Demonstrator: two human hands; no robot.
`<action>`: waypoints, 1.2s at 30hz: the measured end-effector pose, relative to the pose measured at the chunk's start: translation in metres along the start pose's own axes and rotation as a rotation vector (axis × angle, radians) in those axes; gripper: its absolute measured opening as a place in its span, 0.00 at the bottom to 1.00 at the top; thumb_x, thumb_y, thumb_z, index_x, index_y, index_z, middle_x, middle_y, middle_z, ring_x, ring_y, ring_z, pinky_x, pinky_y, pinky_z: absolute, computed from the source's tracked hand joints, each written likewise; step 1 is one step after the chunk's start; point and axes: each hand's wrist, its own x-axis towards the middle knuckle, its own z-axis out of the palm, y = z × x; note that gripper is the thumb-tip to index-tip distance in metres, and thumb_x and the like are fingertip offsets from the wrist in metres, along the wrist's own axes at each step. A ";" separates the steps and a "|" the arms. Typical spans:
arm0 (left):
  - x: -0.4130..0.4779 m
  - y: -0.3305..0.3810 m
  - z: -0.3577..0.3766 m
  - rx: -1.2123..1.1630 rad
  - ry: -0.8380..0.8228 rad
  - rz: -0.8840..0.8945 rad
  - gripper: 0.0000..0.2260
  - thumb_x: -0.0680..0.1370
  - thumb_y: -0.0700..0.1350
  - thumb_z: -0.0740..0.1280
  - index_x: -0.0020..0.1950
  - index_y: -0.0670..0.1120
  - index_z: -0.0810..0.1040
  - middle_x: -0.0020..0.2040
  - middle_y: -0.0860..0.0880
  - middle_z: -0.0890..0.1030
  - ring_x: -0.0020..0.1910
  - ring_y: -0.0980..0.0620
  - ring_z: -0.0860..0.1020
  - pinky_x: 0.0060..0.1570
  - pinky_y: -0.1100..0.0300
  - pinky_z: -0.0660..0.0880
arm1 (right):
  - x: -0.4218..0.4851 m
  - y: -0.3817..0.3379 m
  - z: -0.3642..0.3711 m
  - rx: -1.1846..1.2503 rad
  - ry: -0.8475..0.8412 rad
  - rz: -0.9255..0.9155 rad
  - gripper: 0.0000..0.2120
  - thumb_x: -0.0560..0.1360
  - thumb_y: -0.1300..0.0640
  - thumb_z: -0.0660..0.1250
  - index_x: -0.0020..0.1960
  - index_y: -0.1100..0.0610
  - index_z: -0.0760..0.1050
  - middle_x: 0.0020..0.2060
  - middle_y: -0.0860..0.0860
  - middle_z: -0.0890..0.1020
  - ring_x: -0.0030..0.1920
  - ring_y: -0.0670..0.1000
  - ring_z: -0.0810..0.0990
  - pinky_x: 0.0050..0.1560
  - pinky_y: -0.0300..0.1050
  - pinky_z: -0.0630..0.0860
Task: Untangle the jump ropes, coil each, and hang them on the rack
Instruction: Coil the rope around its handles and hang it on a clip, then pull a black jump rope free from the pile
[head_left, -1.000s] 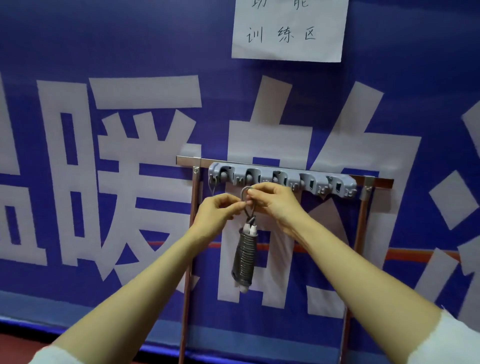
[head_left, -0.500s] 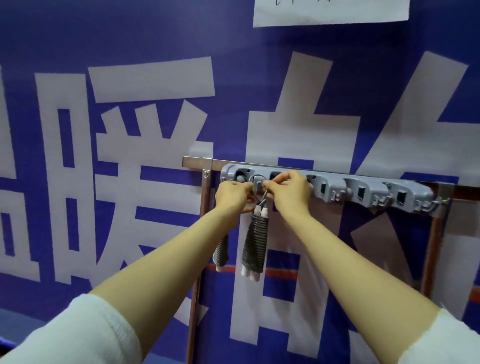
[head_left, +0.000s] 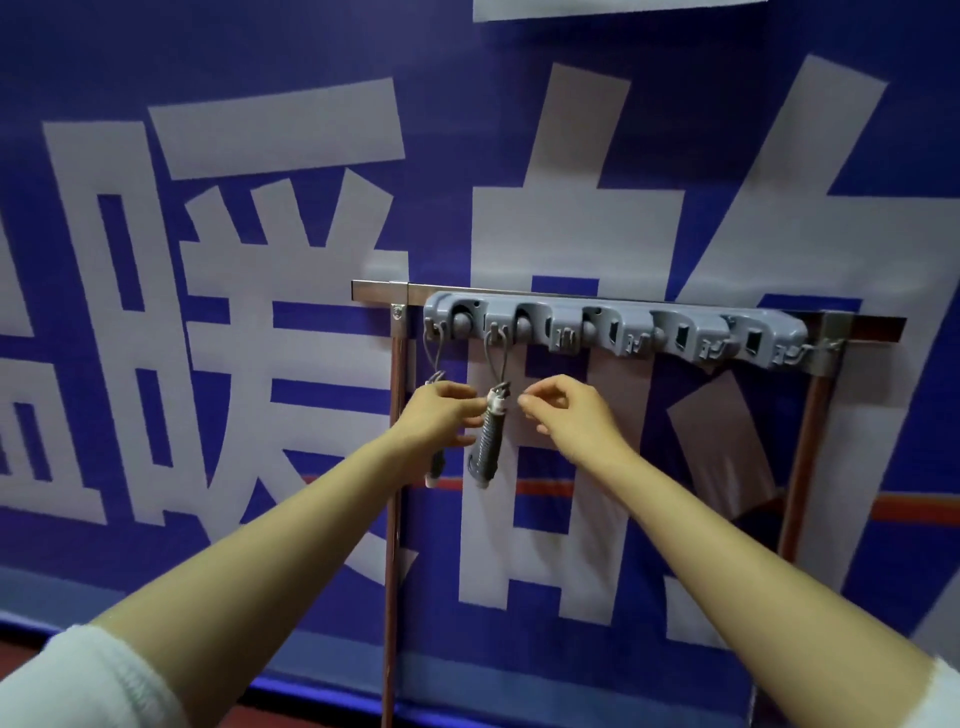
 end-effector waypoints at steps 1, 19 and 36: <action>-0.013 -0.001 -0.002 0.010 -0.024 -0.022 0.14 0.79 0.39 0.67 0.63 0.39 0.74 0.54 0.43 0.80 0.50 0.50 0.80 0.41 0.62 0.78 | -0.014 0.001 -0.005 0.030 -0.040 0.041 0.01 0.77 0.56 0.68 0.48 0.53 0.78 0.46 0.51 0.83 0.51 0.53 0.82 0.54 0.51 0.80; -0.156 -0.234 0.078 0.391 -0.367 -0.494 0.11 0.77 0.41 0.70 0.59 0.42 0.74 0.45 0.45 0.75 0.42 0.51 0.73 0.35 0.61 0.70 | -0.222 0.193 0.030 -0.376 -0.611 0.500 0.14 0.76 0.53 0.70 0.58 0.57 0.76 0.48 0.52 0.79 0.44 0.49 0.76 0.45 0.41 0.71; -0.199 -0.595 0.139 0.012 0.039 -1.011 0.10 0.77 0.32 0.66 0.56 0.42 0.72 0.43 0.46 0.77 0.41 0.50 0.74 0.40 0.56 0.74 | -0.375 0.516 0.137 -0.224 -0.313 0.987 0.14 0.78 0.63 0.64 0.64 0.60 0.73 0.57 0.55 0.80 0.48 0.49 0.76 0.44 0.36 0.67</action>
